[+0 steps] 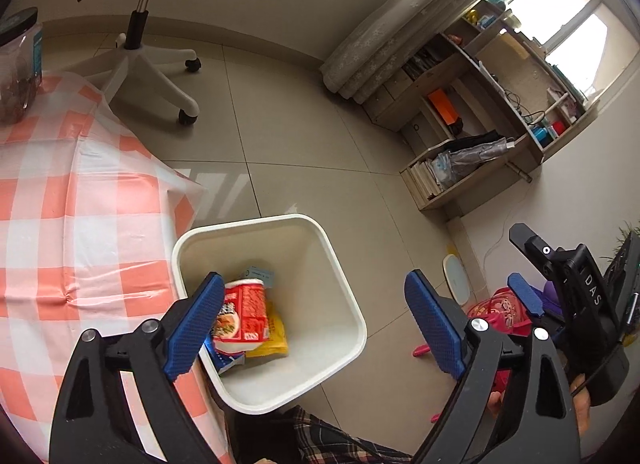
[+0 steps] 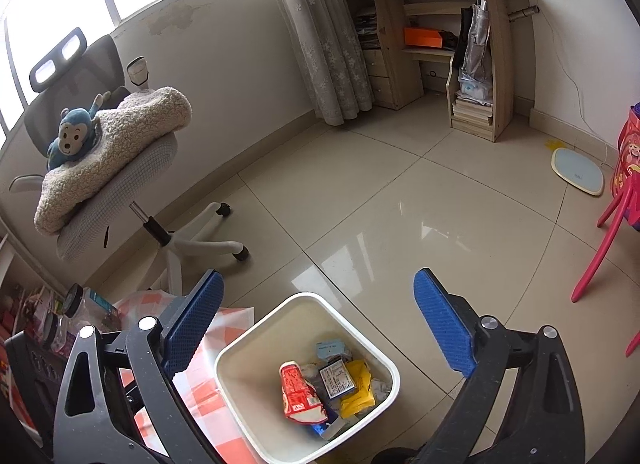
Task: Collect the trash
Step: 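Grasp the orange peel pieces with the left gripper while the right gripper grasps another peel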
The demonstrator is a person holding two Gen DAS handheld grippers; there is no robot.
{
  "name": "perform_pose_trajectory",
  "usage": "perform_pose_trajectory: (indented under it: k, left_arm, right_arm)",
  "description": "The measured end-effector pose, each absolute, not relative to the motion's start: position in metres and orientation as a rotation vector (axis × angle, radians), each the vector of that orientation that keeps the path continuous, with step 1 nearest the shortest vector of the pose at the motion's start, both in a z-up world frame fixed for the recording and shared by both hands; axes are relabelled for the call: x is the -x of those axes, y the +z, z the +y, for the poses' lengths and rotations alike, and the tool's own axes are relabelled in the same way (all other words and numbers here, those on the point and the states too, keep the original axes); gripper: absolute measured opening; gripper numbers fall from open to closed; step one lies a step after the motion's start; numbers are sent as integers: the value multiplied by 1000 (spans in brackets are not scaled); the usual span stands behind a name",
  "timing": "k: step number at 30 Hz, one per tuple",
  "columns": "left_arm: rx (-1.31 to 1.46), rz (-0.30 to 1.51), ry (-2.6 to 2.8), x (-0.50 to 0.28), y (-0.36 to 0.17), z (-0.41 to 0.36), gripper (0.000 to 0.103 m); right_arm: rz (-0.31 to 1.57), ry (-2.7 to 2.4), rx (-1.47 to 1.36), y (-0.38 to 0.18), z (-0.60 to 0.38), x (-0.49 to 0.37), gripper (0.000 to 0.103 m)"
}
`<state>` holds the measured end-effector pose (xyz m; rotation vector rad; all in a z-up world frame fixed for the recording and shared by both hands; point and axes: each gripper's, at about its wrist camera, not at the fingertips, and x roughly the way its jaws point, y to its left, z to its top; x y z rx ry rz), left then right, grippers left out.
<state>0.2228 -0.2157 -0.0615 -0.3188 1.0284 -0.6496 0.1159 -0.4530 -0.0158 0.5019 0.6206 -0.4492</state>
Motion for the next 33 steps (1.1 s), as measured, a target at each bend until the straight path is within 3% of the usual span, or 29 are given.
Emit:
perform_pose_trajectory:
  k: [11,17,27,33]
  left_arm:
    - [-63,854,-337,-213,-60,-141,94]
    - [-232,933,-134,-241,-109,-59,94]
    - [-114,1102,14,-302,-171,72,94]
    - [-130,1160,-79,-324,-193,79,71]
  right_arm:
    - [713,-394,-136,-26,-354,-155,96]
    - [782,-268,-125,-35,-313,-174,96]
    - [844,-173,-13,-54,-239,-203,96]
    - [832,-132,101,-65,-203,-213,96]
